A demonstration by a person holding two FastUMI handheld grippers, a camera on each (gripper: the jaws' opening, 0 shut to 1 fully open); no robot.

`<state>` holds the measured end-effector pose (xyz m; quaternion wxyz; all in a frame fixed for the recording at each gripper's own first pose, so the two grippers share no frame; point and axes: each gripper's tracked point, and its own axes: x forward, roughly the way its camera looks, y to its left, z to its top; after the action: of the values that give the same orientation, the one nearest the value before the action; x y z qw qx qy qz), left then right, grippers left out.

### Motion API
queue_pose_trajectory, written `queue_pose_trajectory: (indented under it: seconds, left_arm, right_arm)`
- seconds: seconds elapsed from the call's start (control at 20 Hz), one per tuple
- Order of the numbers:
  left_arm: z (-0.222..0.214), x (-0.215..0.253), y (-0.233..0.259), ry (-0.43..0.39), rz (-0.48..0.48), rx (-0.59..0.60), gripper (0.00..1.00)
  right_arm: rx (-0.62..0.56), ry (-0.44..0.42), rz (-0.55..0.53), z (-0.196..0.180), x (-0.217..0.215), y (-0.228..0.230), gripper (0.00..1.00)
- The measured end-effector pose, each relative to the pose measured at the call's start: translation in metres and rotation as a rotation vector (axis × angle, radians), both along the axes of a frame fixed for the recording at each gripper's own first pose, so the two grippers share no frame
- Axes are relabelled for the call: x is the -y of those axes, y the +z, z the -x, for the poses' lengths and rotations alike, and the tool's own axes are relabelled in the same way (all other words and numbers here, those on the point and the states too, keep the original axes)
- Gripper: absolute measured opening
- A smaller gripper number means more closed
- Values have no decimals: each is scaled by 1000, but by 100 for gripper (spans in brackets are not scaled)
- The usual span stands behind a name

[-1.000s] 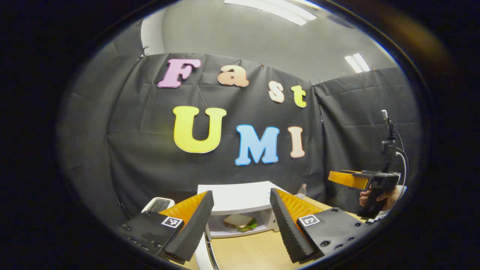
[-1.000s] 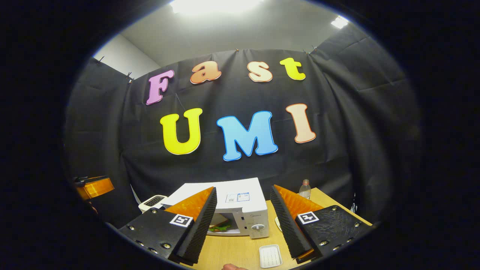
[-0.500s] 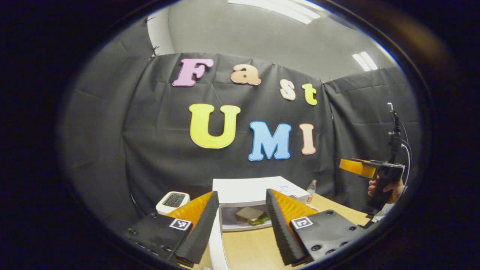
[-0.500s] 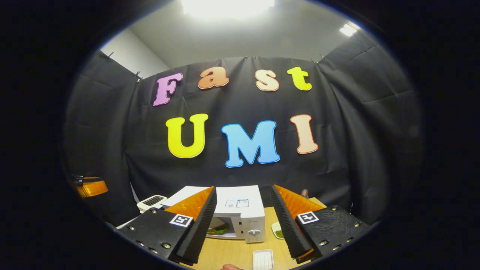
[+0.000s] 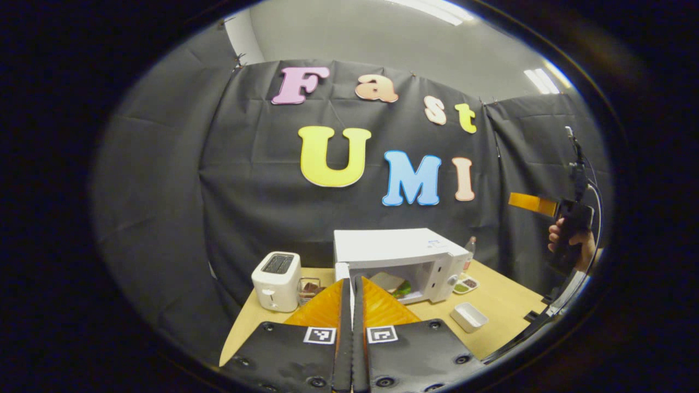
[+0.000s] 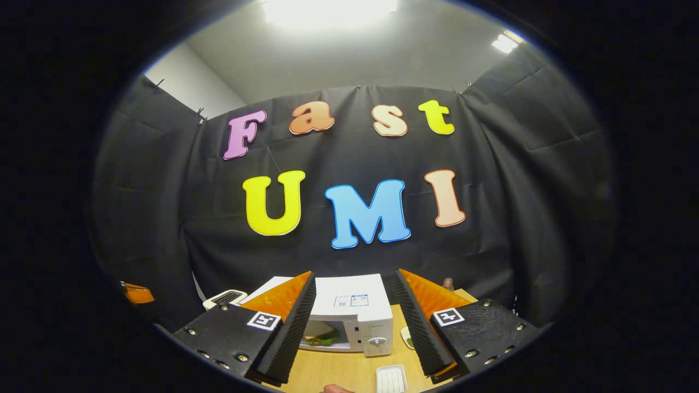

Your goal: Open the microwave oven with the left hand, put the food in, and close the microwave oven.

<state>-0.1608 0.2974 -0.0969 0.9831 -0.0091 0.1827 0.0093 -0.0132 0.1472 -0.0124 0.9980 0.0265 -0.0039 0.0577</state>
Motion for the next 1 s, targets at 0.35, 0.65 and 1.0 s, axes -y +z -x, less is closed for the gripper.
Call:
queue_pose_trajectory:
  seconds: [0.35,0.65,1.0]
  left_arm:
    - [60,-24,-73,5,22,-182,9]
    - [79,-13,-119,-26,121,-262,8]
    - [79,26,-129,-125,177,-286,9]
  right_arm:
    - [-12,-18,6,-6,-2,-3,86]
    - [-23,-16,15,-1,-19,-10,86]
    - [-32,-28,23,1,-22,-11,86]
